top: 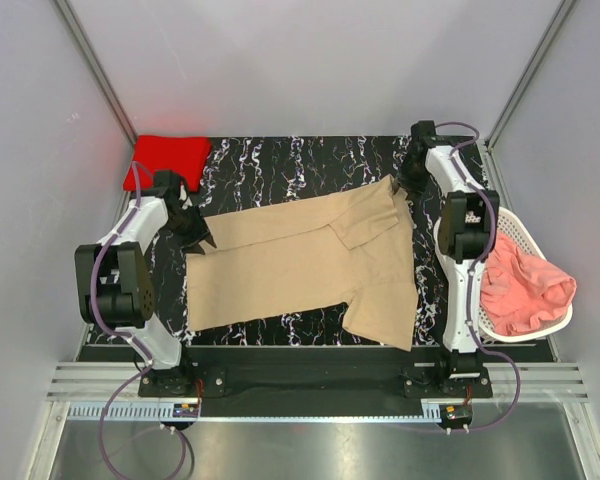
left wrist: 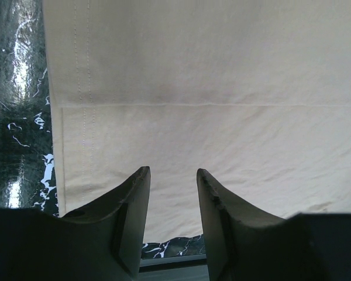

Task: Fold and stack the t-shirts
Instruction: Fold the tshirt

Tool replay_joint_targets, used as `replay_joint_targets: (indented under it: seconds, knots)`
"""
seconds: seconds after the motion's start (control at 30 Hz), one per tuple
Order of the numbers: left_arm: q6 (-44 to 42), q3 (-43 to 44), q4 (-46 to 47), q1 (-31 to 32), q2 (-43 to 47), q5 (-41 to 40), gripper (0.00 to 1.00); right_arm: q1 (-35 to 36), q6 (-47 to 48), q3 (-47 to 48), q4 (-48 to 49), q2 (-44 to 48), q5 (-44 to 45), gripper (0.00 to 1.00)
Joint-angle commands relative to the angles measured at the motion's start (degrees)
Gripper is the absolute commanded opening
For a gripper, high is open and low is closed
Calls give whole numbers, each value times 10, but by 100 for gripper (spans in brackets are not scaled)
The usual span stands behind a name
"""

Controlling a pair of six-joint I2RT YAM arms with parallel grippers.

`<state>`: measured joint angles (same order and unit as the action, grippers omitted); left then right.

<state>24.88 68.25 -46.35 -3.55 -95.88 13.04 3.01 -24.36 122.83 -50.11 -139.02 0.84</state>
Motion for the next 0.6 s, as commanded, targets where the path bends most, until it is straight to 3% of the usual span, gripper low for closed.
replay_joint_targets:
  seconds: [0.0, 0.2, 0.23, 0.4, 0.57]
  knots:
    - [3, 22, 13, -3, 4, -4, 43, 1, 10, -60, -1, 118, -25, 47]
    - [1, 7, 18, -2, 12, 2, 42, 0, 43, -240, 105, 226, -71, 30]
    - [1, 4, 17, -2, 14, 3, 43, 0, 49, -254, 123, 233, -90, 31]
    - [0, 0, 18, -2, 17, 11, 43, 0, 67, -274, 163, 210, -172, 54]
    - [1, -6, 22, 2, 24, 23, 43, -3, 98, -264, 196, 177, -204, 59]
